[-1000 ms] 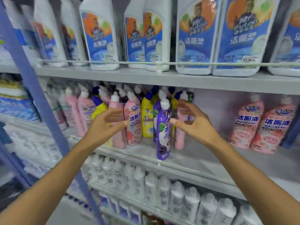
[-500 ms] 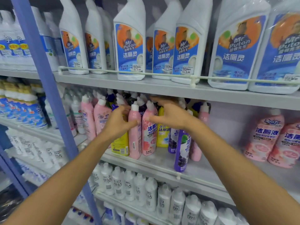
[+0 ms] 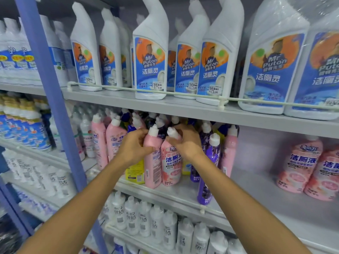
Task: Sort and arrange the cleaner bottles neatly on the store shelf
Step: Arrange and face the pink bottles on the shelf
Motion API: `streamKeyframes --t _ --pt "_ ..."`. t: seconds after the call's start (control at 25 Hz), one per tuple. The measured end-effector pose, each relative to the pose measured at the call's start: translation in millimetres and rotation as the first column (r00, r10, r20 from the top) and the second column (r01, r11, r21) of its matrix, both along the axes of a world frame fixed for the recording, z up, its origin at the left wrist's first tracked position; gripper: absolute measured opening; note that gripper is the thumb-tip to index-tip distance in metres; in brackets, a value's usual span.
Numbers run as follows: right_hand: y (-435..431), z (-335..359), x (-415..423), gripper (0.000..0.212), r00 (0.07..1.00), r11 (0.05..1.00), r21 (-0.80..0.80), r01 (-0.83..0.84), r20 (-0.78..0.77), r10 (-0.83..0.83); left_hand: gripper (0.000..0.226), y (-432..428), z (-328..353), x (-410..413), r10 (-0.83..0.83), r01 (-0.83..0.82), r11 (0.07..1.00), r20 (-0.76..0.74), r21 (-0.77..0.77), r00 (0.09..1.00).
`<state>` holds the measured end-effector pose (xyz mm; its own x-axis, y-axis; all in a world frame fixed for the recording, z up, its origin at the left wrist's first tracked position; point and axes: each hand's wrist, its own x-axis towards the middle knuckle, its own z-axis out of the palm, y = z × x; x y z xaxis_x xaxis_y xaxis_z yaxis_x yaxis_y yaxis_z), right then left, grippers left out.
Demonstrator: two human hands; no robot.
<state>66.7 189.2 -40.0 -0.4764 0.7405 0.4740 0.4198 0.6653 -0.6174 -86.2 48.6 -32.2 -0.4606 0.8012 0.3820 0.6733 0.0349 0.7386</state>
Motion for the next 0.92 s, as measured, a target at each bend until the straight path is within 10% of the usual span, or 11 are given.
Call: streamKeyframes --t 0.32,0.92 --pt "-43 -2 38 0.049 0.977 0.99 -0.13 -0.056 -0.213 0.028 0.071 -16 -5 13 -0.134 0.136 0.99 -0.069 0.03 0.989" --pt "-48 35 234 0.051 0.985 0.991 -0.103 -0.082 -0.162 0.064 0.055 -6 34 152 -0.427 0.427 0.902 -0.014 0.066 0.904"
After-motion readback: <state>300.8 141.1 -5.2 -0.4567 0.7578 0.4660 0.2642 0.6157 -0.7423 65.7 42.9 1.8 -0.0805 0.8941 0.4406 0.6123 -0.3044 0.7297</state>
